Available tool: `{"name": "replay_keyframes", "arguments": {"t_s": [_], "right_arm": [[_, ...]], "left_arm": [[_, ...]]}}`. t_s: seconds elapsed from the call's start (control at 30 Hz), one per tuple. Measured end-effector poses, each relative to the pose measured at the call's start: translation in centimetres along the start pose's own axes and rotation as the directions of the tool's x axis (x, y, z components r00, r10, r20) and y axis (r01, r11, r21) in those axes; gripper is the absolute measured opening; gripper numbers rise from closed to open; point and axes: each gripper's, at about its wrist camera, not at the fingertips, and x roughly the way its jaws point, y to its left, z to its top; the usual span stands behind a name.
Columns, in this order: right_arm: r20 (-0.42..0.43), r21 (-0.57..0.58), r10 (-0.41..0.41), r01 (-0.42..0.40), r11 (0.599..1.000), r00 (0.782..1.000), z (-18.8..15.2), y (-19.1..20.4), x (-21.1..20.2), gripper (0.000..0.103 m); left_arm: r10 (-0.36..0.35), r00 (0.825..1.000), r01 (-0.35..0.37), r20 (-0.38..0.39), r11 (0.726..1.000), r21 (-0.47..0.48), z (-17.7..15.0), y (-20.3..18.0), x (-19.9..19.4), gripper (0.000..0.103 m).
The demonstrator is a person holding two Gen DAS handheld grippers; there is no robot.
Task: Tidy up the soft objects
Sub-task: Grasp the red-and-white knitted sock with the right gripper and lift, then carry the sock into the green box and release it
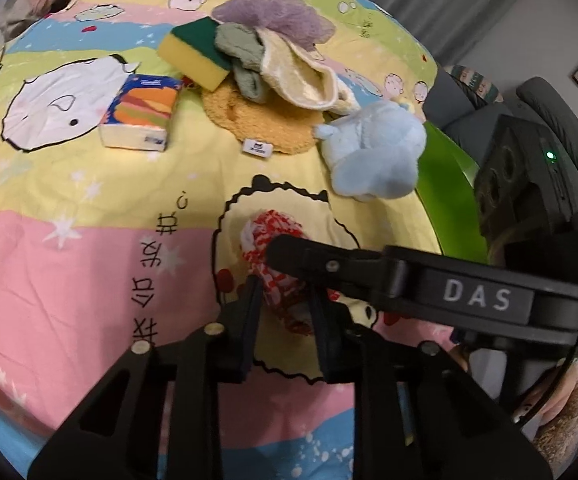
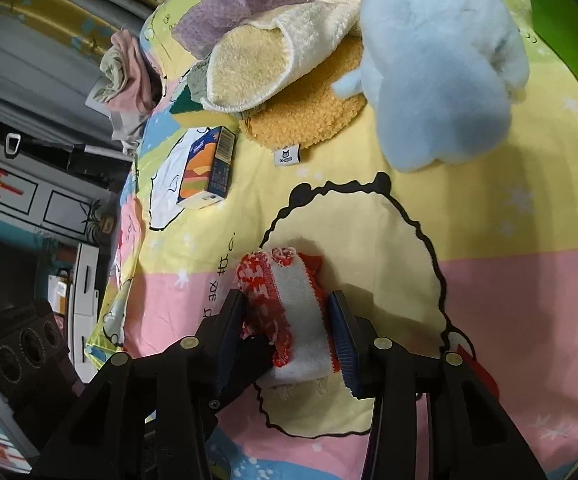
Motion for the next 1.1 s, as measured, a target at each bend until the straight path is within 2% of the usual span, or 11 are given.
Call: {"name": "replay_keyframes", "arguments": {"t_s": [0.13,0.3,0.4,0.5,0.63,0.73,0.93,1.0,1.1], "right_arm": [[0.038,-0.017,-0.009,0.01,1.0,0.999,-0.2,0.6,-0.9,0.043],[0.148,-0.045,-0.008,0.015,0.999,0.989,0.1,1.4,-4.8,0.043],[0.231,-0.054,-0.016,0.029,0.998,0.973,0.2,1.5,-7.8,0.043],[0.323,-0.048,-0.047,0.066,0.997,0.945,0.1,1.2,-11.2,0.043],[0.42,-0.02,-0.08,0.097,0.995,0.904,-0.2,0.2,-15.4,0.043],[0.47,0.012,-0.109,0.117,0.993,0.876,-0.5,-1.0,-18.1,0.043],[0.563,0.094,-0.218,0.201,0.975,0.798,-1.4,-3.1,-22.4,0.043],[0.572,0.132,-0.239,0.2,0.971,0.784,-1.6,-4.4,-23.4,0.043],[0.574,0.18,-0.261,0.19,0.965,0.776,-1.7,-6.3,-24.3,0.043]], "left_arm": [[-0.008,1.0,0.008,-0.002,0.999,0.042,0.6,-1.1,0.1,0.012],[-0.053,0.995,0.042,0.084,0.991,0.128,1.3,-3.6,-1.9,0.012],[-0.081,0.989,0.058,0.12,0.981,0.186,2.2,-6.1,-2.8,0.012],[-0.115,0.984,0.081,0.136,0.969,0.232,2.8,-8.5,-3.4,0.012],[-0.155,0.974,0.092,0.168,0.939,0.333,3.1,-12.8,-3.8,0.012],[-0.2,0.967,0.13,0.155,0.92,0.371,3.4,-15.5,-3.6,0.012],[-0.257,0.959,0.18,0.121,0.88,0.44,3.5,-20.0,-2.4,0.011],[-0.257,0.96,0.178,0.11,0.865,0.47,3.4,-21.6,-1.8,0.011],[-0.258,0.963,0.188,0.078,0.851,0.49,3.4,-23.6,-0.5,0.011]]}}
